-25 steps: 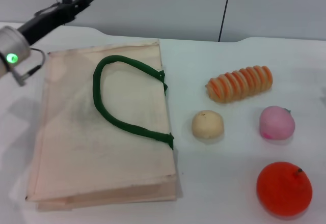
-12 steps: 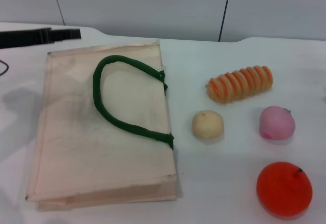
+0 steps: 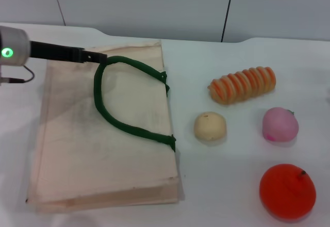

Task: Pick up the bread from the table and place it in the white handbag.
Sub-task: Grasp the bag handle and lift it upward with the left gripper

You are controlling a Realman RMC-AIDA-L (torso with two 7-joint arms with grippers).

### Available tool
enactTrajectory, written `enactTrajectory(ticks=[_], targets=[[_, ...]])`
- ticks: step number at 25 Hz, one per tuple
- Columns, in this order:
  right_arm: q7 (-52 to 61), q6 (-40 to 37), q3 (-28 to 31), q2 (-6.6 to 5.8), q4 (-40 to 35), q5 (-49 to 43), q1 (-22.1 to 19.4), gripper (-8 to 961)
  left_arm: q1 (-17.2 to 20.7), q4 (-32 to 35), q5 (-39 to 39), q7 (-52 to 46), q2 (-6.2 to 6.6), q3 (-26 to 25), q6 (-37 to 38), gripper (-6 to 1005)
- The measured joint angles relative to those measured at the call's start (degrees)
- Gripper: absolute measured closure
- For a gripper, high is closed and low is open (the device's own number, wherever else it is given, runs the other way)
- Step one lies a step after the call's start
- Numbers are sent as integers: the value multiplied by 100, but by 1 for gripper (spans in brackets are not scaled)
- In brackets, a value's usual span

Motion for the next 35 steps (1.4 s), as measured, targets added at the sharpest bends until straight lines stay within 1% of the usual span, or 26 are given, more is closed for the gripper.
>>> enactTrajectory(ticks=[3,4,7,10,14,17,20,22,24,25,28,30,32,35], targets=[[7,0,0,0,4,0,11,79,-82,306,213,-26,-8,-1,-323,328],[8,0,0,0,6,0,11,79,-103,484,306,-42,-3,1,-440,329],[9,0,0,0,9,0,15,79,-164,746,529,-186,26,0,-740,332],[9,0,0,0,15,0,21,78,-201,841,663,-308,32,0,-910,336],[14,0,0,0,17,0,23,78,-203,886,659,-320,-6,-6,-968,340],[15,0,0,0,9,0,22,78,-202,943,604,-322,-10,-10,-970,343],[20,0,0,0,-1,0,14,77,-149,959,413,-322,-7,-13,-971,346],[20,0,0,0,-1,1,12,77,-90,984,254,-318,22,-11,-944,348],[20,0,0,0,-1,1,5,77,-57,1000,165,-300,36,-10,-904,516],[20,0,0,0,-1,0,-1,77,3,1006,-17,-222,56,-9,-779,600],[23,-1,0,0,-1,1,-10,77,62,1009,-202,-54,96,-8,-650,725],[23,-1,0,0,-1,1,-10,77,151,1014,-525,225,136,-9,-496,808],[23,0,0,0,-1,0,-7,76,263,1016,-895,430,171,-8,-299,816],[23,-1,-20,0,5,-6,-5,76,510,1017,-1668,876,258,-9,267,828]])
